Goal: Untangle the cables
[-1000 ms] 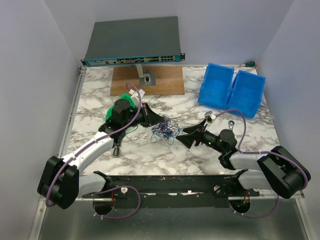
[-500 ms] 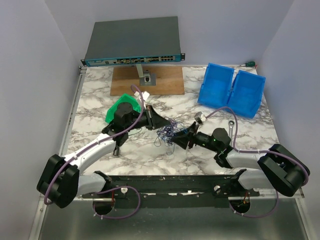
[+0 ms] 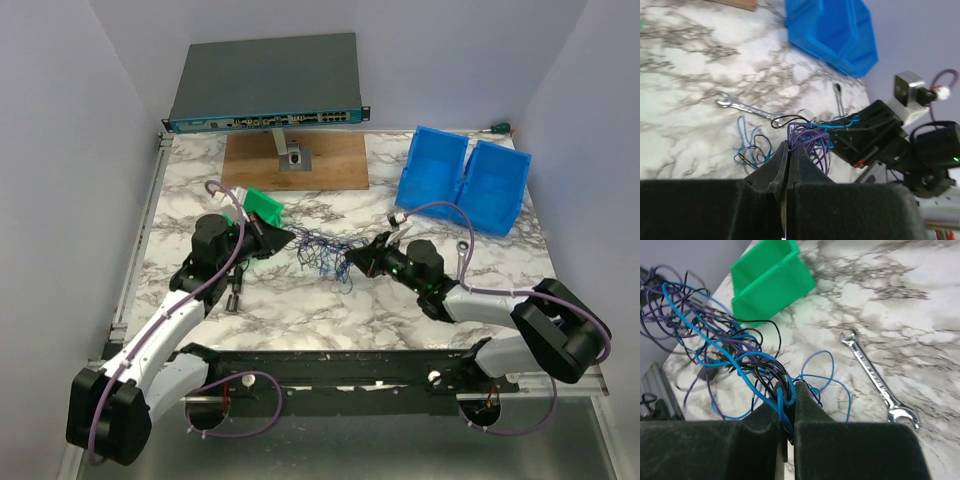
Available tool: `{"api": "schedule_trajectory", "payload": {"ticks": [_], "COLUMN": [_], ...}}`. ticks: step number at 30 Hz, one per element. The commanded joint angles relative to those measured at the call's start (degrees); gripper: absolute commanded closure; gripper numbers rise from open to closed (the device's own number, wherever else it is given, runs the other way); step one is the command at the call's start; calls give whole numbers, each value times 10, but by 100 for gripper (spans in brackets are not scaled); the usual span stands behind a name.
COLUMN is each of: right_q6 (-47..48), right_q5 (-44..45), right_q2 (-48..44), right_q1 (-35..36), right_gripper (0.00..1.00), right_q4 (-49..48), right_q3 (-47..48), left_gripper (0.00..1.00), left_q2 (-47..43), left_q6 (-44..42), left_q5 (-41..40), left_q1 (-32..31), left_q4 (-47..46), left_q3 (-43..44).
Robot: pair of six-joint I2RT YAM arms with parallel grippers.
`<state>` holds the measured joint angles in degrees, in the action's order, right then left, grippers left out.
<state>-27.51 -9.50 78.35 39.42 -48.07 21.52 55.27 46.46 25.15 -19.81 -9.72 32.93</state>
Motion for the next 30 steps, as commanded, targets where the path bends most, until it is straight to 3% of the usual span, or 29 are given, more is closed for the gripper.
{"api": "schedule_trajectory", "payload": {"ticks": [1, 5, 10, 15, 19, 21, 22, 24, 25, 30], "right_q6": [-41, -98, -160, -180, -160, -127, -108, -88, -84, -68], "right_q5": [209, 392, 518, 572, 556, 509, 481, 435, 424, 393], "right_q2": [-5, -22, -47, -66, -53, -35, -26, -12, -10, -19], "right_q1": [-1, -9, -24, -24, -24, -24, -24, -24, -24, -24], "right_gripper": [99, 99, 99, 99, 97, 87, 67, 45, 38, 29], "right_q4": [125, 237, 316, 347, 350, 340, 332, 315, 309, 281], "right_q3": [12, 28, 31, 31, 44, 57, 61, 64, 64, 50], "left_gripper": [100, 100, 100, 100, 100, 100, 100, 100, 100, 100], "left_q2": [-53, -74, -79, -81, -81, -74, -69, -53, -41, 13], "left_q6": [-15, -14, -31, -38, -41, -50, -52, -59, -64, -70], "left_q5": [-146, -194, -223, -239, -243, -225, -215, -176, -151, -89], "left_q1": [35, 39, 39, 39, 39, 39, 39, 39, 39, 38], "left_q4": [49, 50, 61, 65, 61, 48, 42, 12, -2, -27], "left_q3": [-47, -76, -88, -98, -102, -103, -102, -107, -108, -103]}}
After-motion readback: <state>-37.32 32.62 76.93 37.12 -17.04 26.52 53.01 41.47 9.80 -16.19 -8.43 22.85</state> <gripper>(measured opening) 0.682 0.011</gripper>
